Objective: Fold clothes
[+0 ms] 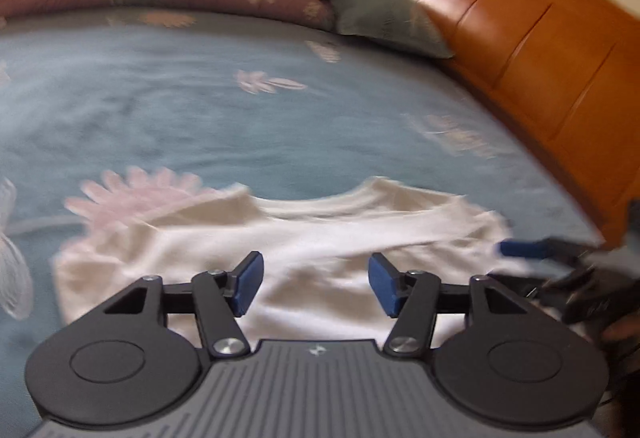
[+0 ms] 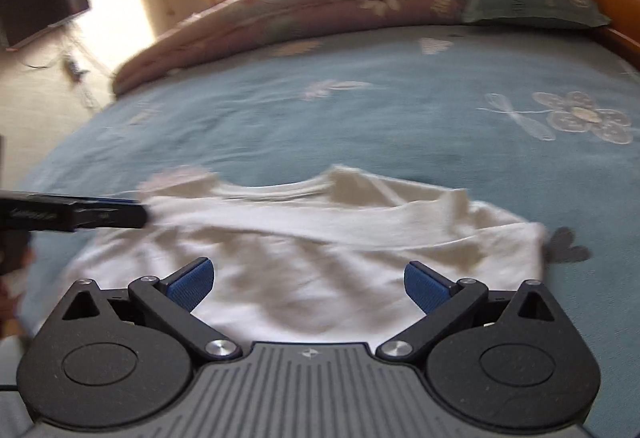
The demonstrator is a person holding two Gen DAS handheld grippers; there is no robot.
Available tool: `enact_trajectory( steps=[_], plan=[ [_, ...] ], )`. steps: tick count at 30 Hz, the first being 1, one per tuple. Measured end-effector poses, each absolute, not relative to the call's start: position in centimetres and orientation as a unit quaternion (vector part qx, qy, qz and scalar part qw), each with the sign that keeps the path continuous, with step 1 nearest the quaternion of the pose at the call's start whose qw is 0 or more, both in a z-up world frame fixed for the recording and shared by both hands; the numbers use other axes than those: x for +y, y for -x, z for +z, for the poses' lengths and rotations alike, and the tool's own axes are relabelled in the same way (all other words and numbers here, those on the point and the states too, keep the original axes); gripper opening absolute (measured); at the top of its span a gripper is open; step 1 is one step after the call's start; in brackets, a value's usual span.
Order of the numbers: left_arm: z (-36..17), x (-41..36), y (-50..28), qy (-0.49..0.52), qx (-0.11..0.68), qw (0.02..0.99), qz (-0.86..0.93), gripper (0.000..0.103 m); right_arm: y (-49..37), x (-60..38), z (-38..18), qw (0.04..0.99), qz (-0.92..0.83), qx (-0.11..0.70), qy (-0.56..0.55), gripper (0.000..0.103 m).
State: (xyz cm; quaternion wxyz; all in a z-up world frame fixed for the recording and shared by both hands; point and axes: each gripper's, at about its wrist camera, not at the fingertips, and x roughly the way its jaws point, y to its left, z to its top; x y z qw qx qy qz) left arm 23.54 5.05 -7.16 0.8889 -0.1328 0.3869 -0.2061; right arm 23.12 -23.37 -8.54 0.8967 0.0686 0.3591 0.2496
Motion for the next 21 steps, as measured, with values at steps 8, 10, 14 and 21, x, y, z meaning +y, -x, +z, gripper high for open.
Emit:
enact_trajectory(
  steps=[8,10,14,21],
  plan=[
    [-10.3,3.1,-22.3,0.159,0.457,0.853,-0.196,0.059,-19.4,-21.4,-10.4,0.876,0.287,0.387,-0.034,0.103],
    [-9.1,2.9,-22.1,0.163,0.448,0.855,-0.203,0.06,-19.2,-21.4,-9.3,0.874,0.294,0.385,-0.033,0.103],
    [-6.3,1.6,-22.2,0.157,0.42,0.864,-0.231,0.065,-19.6,-20.7,-8.6,0.88,0.314,0.354,-0.041,0.103],
    [-7.1,-1.4,-23.2,0.168,0.439,0.84,-0.271,0.069,-18.8,-20.2,-10.6,0.869,0.317,0.379,-0.025,0.103]
  ],
)
